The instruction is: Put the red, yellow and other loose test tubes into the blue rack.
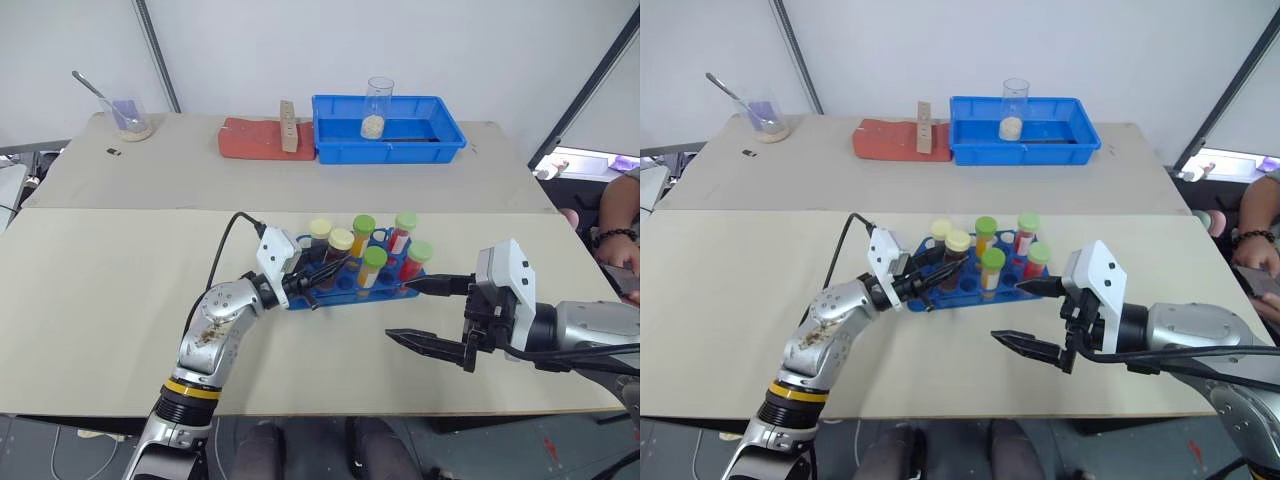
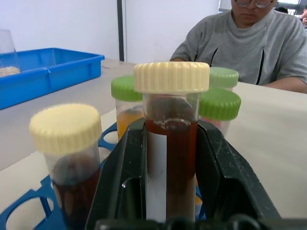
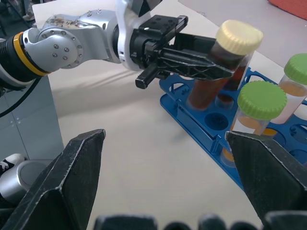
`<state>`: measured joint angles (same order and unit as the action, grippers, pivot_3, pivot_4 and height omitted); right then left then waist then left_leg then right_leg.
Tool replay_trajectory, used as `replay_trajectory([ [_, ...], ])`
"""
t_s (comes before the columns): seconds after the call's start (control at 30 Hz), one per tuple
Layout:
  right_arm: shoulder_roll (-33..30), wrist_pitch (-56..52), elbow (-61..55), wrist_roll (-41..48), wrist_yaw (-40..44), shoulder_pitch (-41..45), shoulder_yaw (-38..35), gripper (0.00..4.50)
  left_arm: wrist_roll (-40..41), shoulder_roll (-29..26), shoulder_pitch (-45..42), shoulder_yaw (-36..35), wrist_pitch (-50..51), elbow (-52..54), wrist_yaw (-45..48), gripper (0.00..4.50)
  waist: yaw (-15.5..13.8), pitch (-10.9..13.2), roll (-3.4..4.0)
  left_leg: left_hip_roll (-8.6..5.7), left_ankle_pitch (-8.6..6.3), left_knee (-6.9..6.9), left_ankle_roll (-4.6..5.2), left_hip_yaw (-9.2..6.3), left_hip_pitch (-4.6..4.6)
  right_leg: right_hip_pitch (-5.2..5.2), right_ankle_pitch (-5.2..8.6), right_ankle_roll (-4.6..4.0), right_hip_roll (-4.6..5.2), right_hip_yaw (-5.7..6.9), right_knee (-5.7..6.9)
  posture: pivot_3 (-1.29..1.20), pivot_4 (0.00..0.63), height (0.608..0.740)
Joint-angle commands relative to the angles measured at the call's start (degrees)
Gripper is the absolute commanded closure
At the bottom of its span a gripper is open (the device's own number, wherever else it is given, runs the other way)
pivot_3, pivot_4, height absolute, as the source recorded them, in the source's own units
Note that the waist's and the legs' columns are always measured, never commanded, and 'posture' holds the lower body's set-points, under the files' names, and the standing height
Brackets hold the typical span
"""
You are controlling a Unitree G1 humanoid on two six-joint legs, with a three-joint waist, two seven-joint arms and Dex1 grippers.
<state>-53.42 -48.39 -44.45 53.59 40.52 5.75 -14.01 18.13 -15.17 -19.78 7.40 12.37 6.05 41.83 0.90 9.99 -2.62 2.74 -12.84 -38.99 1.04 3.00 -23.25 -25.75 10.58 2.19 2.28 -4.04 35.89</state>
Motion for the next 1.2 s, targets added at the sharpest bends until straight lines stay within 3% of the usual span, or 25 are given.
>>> replay_trajectory([
  [0.03, -0.46, 1.19, -0.64, 0.39, 0.43, -0.03, -1.49, 0.04, -0.12, -1.3, 0.82, -0.38, 0.23, 0.19, 0.58, 2.25, 0.01, 0.0, 0.0, 0.0, 0.0, 0.0, 0.0, 0.0, 0.0, 0.0, 0.01, -0.01, 0.0, 0.0, 0.0, 0.0, 0.15, 0.74],
  [0.17, -0.6, 1.3, -0.43, 0.1, 0.99, -0.19, -1.56, 0.04, 0.25, -2.77, 1.11, -0.47, 0.15, 0.88, 1.53, 0.32, -0.09, 0.0, 0.0, 0.0, 0.0, 0.0, 0.0, 0.0, -0.01, -0.01, 0.03, -0.05, 0.01, 0.01, 0.0, 0.0, 0.15, 0.74],
  [0.2, -0.66, 1.38, -0.35, -0.05, 1.22, -0.29, -1.54, 0.04, 0.45, -3.55, 1.4, -0.6, 0.52, 1.57, 1.95, 0.05, -0.15, 0.0, 0.0, 0.0, 0.0, 0.0, 0.0, 0.0, -0.02, -0.01, 0.08, -0.13, 0.01, 0.01, -0.02, 0.0, 0.15, 0.74],
  [0.3, -0.95, 1.74, 0.06, -0.87, 2.07, -0.5, -1.34, 0.04, 1.02, -7.39, 2.64, -1.54, 1.96, 4.51, 3.87, 0.05, -0.15, 0.0, 0.0, 0.0, 0.0, 0.0, 0.0, 0.01, -0.03, -0.01, 0.11, -0.19, 0.02, 0.0, -0.04, 0.0, 0.15, 0.74],
  [0.47, -4.19, 4.38, 3.0, -6.24, 6.96, -2.81, -1.82, 0.04, 3.63, -19.11, 7.2, -7.33, 8.41, 13.52, 6.78, 0.05, 0.12, 0.0, 0.01, 0.07, 0.0, 0.1, -0.01, 0.04, 0.0, -0.09, 0.2, -0.33, 0.01, 0.03, -0.03, 0.0, 0.15, 0.74],
  [0.7, -12.95, 12.58, 12.8, -13.98, 22.62, -6.83, -7.34, 0.04, 1.82, -33.4, 21.16, -20.65, 13.98, 19.83, 7.67, 0.05, 0.04, 0.0, 0.02, 0.09, -0.01, 0.14, -0.02, 0.21, -0.01, -0.27, 0.27, -0.42, 0.12, 0.03, -0.03, 0.0, 0.15, 0.74],
  [0.87, -16.69, 20.8, 22.81, -21.21, 29.03, -6.43, -6.73, 0.04, 2.72, -36.36, 25.87, -27.66, 13.13, 18.57, 8.92, 0.05, -0.46, 0.02, 0.0, 0.09, -0.01, 0.16, -0.03, 0.29, -0.02, -0.33, 0.29, -0.44, 0.24, 0.09, -0.07, 0.0, 0.15, 0.74],
  [1.2, -16.7, 22.91, 28.05, -24.17, 32.3, 0.78, -2.17, 0.04, 2.6, -38.0, 26.9, -30.02, 14.43, 18.63, 9.37, 0.05, 0.06, 0.02, 0.02, 0.13, -0.02, 0.33, -0.04, 0.4, -0.03, -0.44, 0.34, -0.54, 0.21, 0.08, -0.05, 0.0, 0.15, 0.74],
])
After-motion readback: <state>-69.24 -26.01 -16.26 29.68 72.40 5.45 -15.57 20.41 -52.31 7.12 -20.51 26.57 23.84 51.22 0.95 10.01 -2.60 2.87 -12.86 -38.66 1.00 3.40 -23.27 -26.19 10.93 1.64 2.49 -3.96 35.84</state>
